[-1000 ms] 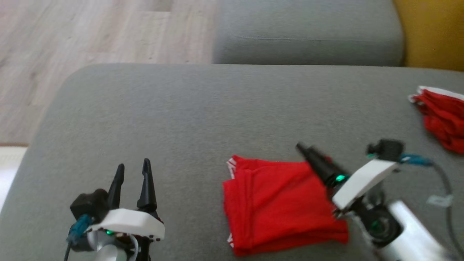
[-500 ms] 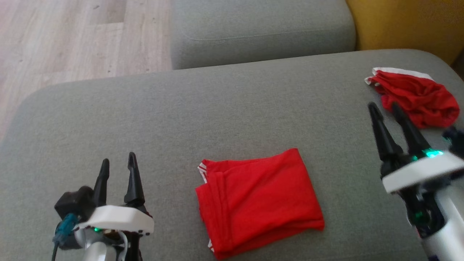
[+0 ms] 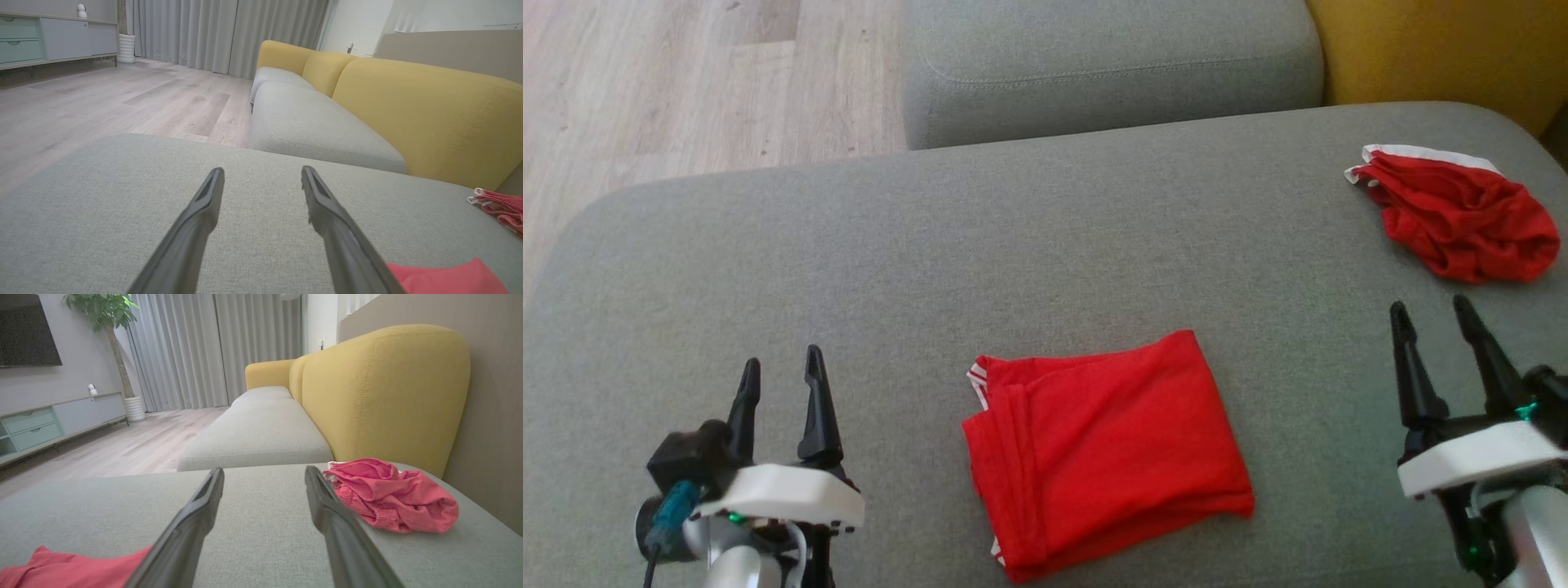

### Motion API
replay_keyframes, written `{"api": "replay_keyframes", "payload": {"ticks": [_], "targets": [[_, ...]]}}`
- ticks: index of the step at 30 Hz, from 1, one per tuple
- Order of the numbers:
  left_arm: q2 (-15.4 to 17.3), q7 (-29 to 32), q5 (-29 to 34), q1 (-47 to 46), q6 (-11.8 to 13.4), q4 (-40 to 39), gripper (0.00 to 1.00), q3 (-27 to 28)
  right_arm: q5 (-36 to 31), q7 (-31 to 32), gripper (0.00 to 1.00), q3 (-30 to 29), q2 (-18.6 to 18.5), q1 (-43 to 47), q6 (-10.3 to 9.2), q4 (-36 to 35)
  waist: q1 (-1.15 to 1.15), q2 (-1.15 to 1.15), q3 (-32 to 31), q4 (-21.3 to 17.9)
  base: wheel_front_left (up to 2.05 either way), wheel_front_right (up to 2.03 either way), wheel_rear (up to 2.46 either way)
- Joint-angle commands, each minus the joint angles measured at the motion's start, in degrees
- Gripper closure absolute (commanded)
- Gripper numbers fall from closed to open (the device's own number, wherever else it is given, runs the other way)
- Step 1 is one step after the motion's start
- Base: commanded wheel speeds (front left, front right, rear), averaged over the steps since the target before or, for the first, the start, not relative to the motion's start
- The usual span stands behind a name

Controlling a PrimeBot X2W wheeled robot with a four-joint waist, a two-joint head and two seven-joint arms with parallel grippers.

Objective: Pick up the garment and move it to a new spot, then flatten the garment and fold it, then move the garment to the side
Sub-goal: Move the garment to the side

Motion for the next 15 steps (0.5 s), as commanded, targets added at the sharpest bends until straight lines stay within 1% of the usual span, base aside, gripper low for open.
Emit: {"api": "replay_keyframes", "payload": {"ticks": [1, 15], "targets": [[0.08, -0.7, 0.58, -2.35, 0.02, -1.74, 0.0, 1.91, -0.85, -0.85, 0.0, 0.62, -0.79, -1.19, -0.04, -1.43, 0.0, 0.0, 0.06, 0.05, 0.0, 0.0, 0.0], [0.08, -0.7, -0.13, -2.88, 0.0, -1.1, 0.0, 0.38, -0.11, -0.31, 0.0, 4.14, -0.76, -2.87, -0.04, -0.26, 0.0, 0.0, 0.35, 1.37, 0.0, 0.0, 0.0]]}}
